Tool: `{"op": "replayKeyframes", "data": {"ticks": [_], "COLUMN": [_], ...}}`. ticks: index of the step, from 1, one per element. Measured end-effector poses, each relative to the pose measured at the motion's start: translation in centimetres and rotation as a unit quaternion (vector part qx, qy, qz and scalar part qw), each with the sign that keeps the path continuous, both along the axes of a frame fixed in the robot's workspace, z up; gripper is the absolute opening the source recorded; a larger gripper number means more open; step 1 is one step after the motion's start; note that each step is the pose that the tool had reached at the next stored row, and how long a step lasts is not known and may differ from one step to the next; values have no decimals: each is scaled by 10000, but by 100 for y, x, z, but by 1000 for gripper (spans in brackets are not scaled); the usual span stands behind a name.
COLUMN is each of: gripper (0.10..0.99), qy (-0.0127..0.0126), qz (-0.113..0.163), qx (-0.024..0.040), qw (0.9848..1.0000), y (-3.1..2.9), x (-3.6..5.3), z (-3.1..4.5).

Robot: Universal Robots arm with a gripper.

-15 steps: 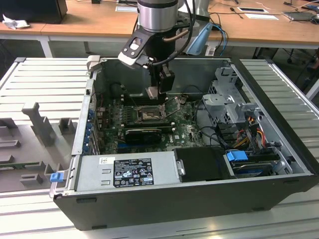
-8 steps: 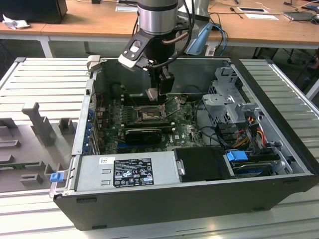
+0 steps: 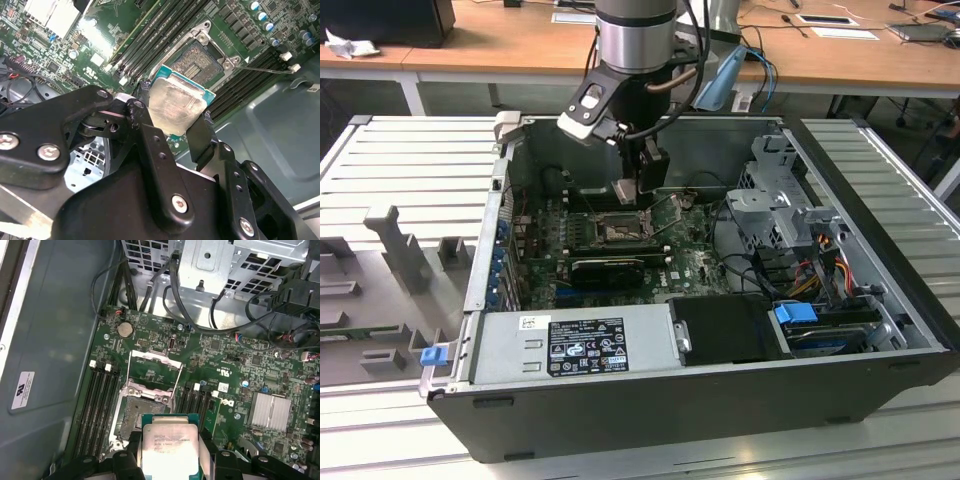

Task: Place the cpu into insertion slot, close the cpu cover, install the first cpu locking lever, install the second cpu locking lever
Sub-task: 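Place the cpu into insertion slot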

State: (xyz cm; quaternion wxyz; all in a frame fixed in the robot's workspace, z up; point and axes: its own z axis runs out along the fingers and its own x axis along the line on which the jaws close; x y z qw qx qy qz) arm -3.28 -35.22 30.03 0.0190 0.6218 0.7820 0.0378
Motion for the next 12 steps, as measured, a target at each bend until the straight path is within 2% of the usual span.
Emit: {"op": "replayKeyframes", "data": {"ticks": [8,10,12], "gripper": [537,537,537], "qy": [16,15,13], "qz": [-10,-78,-263], "qx": [9,9,9], "qw": [10000,10000,9997], "y": [0,0,0], "x": [0,1,2], "z": [-57,-94,-129]}}
